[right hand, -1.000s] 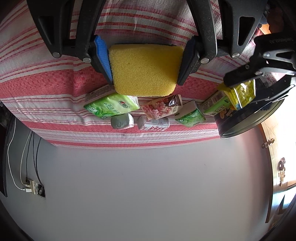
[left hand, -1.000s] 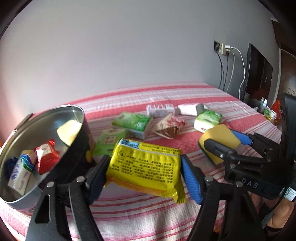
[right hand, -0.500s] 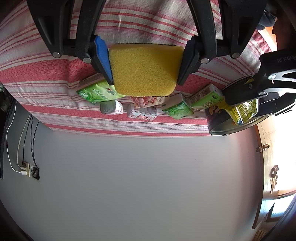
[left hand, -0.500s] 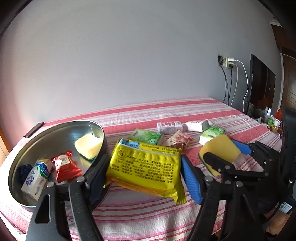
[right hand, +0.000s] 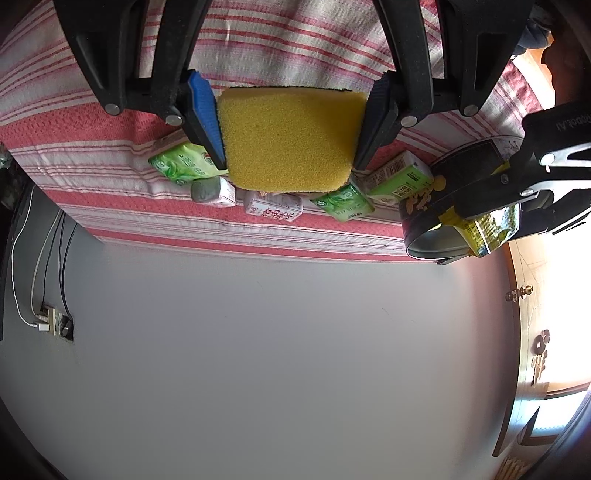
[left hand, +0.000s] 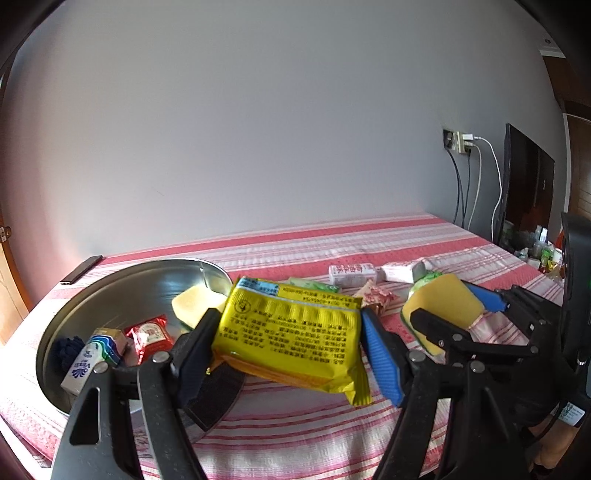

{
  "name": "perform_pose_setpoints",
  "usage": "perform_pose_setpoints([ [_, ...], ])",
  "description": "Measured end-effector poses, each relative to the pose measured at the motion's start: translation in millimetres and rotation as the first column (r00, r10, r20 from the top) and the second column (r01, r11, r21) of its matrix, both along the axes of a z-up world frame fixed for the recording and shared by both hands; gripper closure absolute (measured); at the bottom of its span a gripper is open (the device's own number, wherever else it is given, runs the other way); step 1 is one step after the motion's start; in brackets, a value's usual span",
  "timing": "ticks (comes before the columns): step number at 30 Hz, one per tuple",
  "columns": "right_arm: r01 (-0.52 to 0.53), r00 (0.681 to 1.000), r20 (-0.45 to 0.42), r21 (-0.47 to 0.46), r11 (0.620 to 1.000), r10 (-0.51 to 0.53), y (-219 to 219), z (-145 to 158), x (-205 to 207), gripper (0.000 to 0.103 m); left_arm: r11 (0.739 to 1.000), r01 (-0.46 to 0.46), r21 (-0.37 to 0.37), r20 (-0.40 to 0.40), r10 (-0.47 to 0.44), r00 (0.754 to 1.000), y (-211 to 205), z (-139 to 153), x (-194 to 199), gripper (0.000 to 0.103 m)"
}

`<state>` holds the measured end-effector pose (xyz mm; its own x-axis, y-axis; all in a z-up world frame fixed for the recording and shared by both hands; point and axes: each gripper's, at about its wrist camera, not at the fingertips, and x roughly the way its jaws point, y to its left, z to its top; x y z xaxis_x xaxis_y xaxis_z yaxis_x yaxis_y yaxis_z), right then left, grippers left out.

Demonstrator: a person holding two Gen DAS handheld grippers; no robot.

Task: Organize objects
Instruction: 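Carry the yellow sponge in the right gripper while the left carries the yellow packet over the tin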

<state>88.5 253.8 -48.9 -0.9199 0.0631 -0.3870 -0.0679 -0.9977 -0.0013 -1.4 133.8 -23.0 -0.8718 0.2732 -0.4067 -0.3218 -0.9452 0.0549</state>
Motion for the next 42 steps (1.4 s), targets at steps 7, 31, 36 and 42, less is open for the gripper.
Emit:
perform_pose_setpoints([
  [7,-0.013,0.999,-0.042,0.018,1.0,0.014,-6,12,1,0.035,0.999,-0.028,0.023,-0.047,0.029,0.998,-12,13,4,0.028],
  [31,-0.205,0.976,-0.07,0.012,0.979,0.205,-65,63,-65,0.035,0.963,-0.252,0.091,-0.033,0.256,0.966,-114,25,-36,0.028],
  [36,-0.262,0.964,-0.038,0.015,0.965,0.262,-89,65,-86,0.035,0.953,-0.292,0.084,0.007,0.292,0.956,-130,17,-49,0.028],
  [42,-0.313,0.95,0.003,0.006,0.95,0.313,-116,61,-108,0.035,0.941,-0.33,0.078,0.036,0.328,0.944,-145,11,-62,0.028],
])
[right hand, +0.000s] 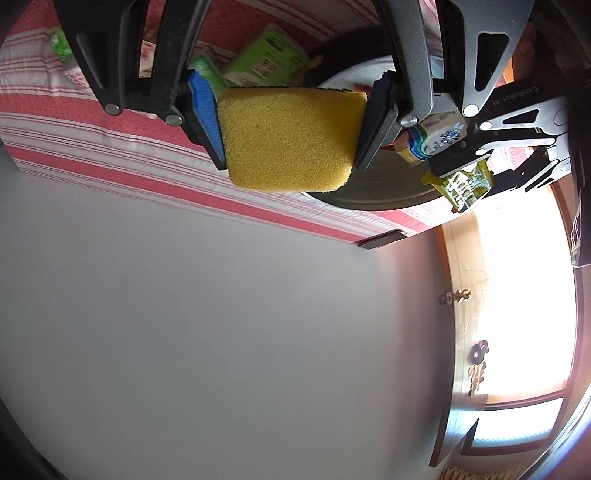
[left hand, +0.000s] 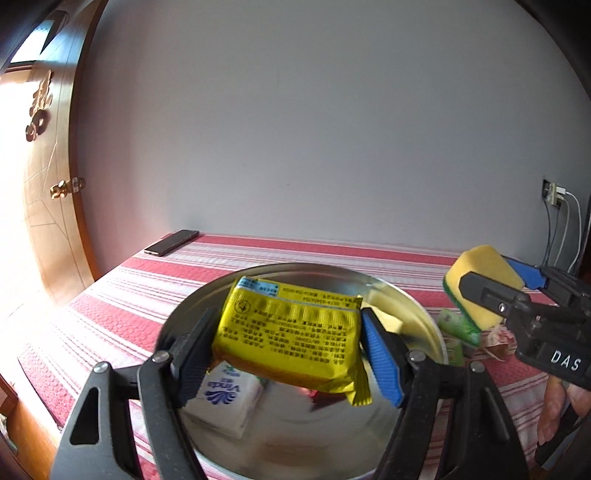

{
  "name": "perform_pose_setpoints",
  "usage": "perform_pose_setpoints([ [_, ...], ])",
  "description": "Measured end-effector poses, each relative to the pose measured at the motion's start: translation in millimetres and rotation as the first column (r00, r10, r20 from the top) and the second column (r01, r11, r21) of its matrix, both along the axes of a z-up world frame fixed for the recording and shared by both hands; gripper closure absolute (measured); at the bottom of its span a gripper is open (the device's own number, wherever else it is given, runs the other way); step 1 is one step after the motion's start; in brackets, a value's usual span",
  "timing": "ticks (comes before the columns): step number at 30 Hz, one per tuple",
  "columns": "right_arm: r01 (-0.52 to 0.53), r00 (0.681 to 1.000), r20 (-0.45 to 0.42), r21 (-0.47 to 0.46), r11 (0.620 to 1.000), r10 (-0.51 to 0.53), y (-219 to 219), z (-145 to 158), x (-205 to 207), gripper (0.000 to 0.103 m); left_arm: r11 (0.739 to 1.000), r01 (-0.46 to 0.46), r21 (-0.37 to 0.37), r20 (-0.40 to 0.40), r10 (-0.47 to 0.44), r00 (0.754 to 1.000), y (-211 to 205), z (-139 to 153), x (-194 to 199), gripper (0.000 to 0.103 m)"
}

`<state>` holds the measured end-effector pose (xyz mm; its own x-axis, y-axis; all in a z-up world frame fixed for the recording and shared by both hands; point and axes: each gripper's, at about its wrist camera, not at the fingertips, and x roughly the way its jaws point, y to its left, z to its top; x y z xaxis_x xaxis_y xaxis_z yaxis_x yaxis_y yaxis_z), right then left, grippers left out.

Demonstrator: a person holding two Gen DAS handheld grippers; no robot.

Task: Organize objects
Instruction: 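Carry the yellow sponge in the right gripper while the left carries the yellow packet over the tin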

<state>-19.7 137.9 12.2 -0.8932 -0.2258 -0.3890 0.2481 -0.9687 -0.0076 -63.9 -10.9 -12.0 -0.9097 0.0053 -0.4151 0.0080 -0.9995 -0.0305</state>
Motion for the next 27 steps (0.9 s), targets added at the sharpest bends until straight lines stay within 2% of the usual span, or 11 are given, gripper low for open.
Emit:
perform_pose_setpoints([
  [19,-0.089,0.991,0.104,0.052,0.995,0.084,-66,-21,-51,0.035,0.997,-0.074,0.01,0.096,0.073,0.993,-33,-16,-26,0.028],
  [27,-0.09,0.989,0.126,0.05,0.995,0.083,-72,-26,-60,0.035,0.996,-0.093,-0.003,0.119,0.093,0.989,-42,-19,-34,0.028],
])
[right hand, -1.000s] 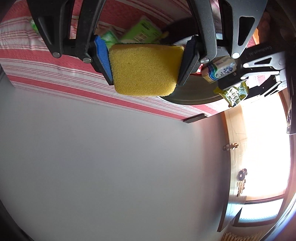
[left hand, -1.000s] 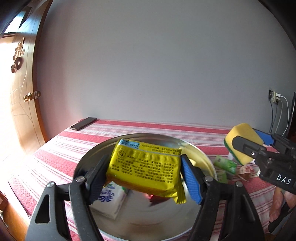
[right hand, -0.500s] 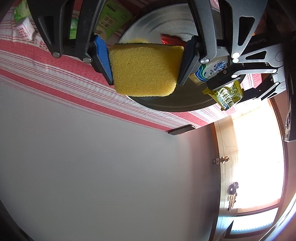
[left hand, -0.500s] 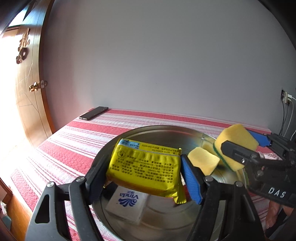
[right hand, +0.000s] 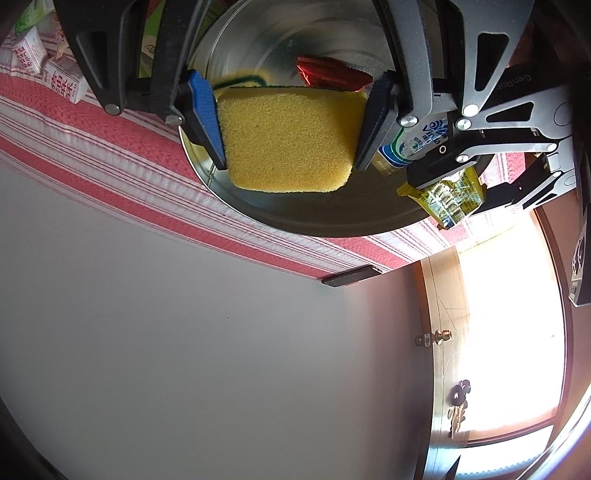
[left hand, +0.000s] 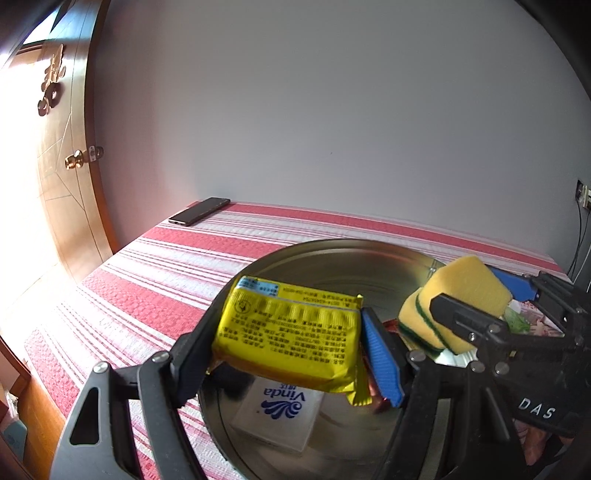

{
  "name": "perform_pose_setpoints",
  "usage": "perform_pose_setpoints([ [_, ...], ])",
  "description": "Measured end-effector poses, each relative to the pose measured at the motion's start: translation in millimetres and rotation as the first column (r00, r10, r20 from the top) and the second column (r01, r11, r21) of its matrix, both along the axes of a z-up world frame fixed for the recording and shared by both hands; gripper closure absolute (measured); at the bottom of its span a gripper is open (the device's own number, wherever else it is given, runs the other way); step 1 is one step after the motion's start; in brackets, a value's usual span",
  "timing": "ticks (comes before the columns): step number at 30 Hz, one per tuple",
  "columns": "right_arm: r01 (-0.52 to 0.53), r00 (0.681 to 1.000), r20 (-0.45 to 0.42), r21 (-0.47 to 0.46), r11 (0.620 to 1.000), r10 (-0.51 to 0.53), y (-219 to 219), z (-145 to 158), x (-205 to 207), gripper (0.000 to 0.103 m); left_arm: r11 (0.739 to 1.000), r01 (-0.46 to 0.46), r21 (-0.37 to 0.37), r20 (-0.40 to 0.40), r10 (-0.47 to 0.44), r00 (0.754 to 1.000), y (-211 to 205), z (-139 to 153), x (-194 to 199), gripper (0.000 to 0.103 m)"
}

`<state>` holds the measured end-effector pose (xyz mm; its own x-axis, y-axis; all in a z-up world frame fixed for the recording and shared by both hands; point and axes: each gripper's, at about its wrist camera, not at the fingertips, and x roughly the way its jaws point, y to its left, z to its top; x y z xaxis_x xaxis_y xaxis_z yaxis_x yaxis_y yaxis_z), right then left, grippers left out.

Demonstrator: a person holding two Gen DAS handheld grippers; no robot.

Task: Organize objects
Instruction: 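Carry the yellow sponge in the right gripper while the left carries the yellow packet over the tin, then open both grippers to drop the sponge and yellow packet into the tin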

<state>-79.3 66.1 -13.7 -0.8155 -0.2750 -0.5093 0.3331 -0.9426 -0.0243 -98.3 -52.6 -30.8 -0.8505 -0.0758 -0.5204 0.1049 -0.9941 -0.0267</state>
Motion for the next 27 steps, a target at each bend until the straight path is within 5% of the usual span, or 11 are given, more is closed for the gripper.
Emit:
perform_pose_setpoints([
  [27,0.035,0.997,0.072,0.013,0.999,-0.035,8,-20,-8,0.033,0.999,-0.04,-0.03,0.05,0.042,0.998,-10,-9,-15,0.022],
])
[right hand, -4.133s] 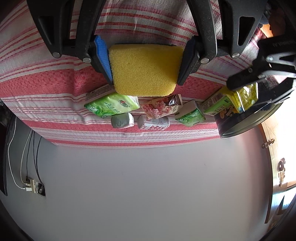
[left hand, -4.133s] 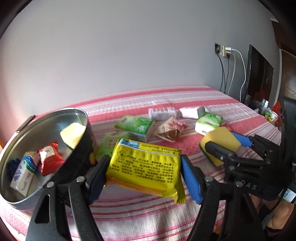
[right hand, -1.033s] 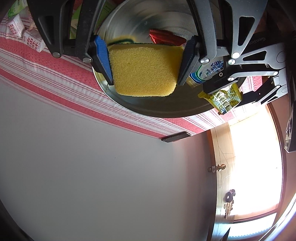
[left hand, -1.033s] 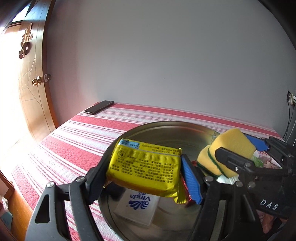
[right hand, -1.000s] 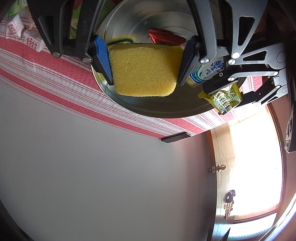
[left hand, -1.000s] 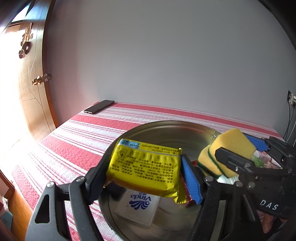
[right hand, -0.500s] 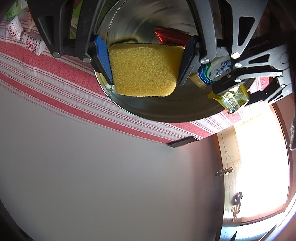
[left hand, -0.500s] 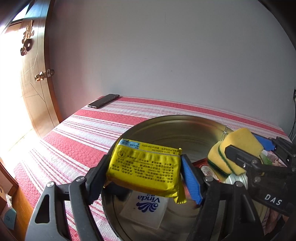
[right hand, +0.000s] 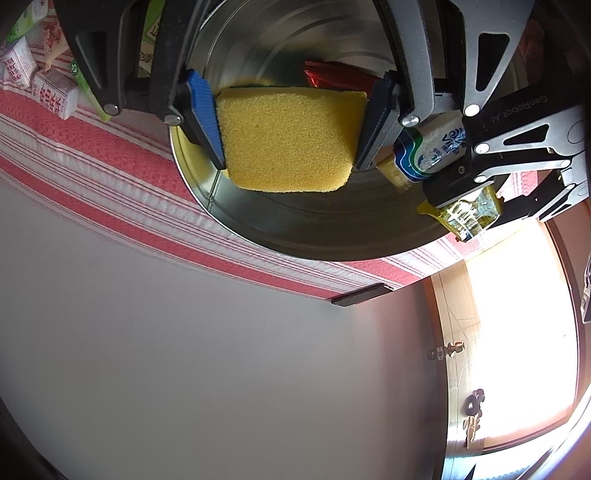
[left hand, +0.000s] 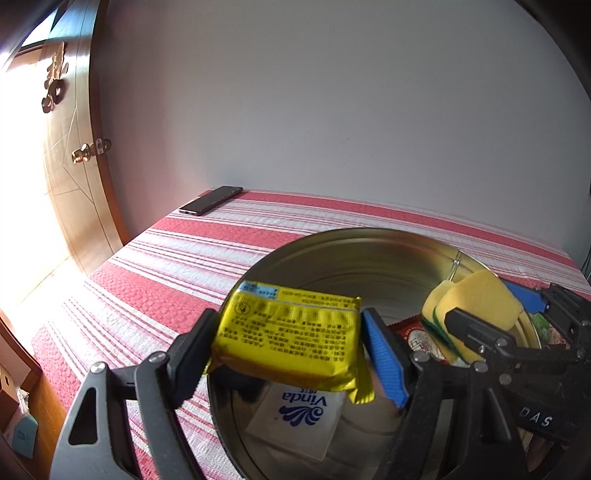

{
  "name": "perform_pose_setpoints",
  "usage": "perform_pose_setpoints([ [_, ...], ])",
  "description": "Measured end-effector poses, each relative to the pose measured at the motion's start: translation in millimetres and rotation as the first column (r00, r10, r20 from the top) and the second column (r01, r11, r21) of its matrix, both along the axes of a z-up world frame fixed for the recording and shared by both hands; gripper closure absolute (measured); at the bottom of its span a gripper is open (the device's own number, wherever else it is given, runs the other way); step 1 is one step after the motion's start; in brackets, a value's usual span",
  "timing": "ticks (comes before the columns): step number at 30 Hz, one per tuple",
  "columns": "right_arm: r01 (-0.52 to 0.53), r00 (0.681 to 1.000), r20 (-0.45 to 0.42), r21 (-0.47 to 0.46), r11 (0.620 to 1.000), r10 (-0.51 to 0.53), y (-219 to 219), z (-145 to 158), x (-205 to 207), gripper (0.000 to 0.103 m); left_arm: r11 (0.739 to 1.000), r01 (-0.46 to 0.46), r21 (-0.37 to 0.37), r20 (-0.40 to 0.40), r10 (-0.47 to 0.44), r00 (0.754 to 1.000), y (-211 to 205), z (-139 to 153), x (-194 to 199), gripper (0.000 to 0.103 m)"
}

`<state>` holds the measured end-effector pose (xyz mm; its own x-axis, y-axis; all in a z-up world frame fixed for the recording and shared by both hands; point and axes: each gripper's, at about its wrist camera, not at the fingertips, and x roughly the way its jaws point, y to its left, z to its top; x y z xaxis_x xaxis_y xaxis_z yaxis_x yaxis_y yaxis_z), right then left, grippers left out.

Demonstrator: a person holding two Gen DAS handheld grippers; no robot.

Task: Organize objects
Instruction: 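Open both grippers to drop the sponge and yellow packet into the tin, then move both grippers back to the remaining items on the bed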

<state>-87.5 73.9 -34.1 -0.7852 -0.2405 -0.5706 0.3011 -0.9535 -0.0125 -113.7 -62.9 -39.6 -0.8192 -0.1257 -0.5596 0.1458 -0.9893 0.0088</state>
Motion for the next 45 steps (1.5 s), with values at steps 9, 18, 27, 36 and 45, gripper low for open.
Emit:
perform_pose_setpoints([
  [9,0.052,0.998,-0.028,-0.019,0.998,-0.052,16,5,15,0.024,1.0,0.009,-0.025,-0.024,-0.009,1.0,8,5,7,0.002],
  [18,0.161,0.98,-0.096,-0.141,0.977,-0.176,76,18,51,0.024,0.996,-0.037,-0.078,-0.037,0.034,0.999,21,5,4,0.0],
  [27,0.287,0.946,-0.09,-0.208,0.935,-0.311,137,10,87,0.024,0.988,-0.129,-0.084,-0.042,0.126,0.991,11,5,-21,0.0],
  [36,0.35,0.922,-0.105,-0.185,0.918,-0.373,157,3,107,0.023,0.994,0.036,-0.105,-0.167,-0.053,0.985,67,15,30,0.0],
  [45,0.462,0.867,-0.099,-0.205,0.863,-0.488,206,2,133,0.023,0.898,0.4,-0.183,-0.14,-0.426,0.894,171,10,86,0.0],
])
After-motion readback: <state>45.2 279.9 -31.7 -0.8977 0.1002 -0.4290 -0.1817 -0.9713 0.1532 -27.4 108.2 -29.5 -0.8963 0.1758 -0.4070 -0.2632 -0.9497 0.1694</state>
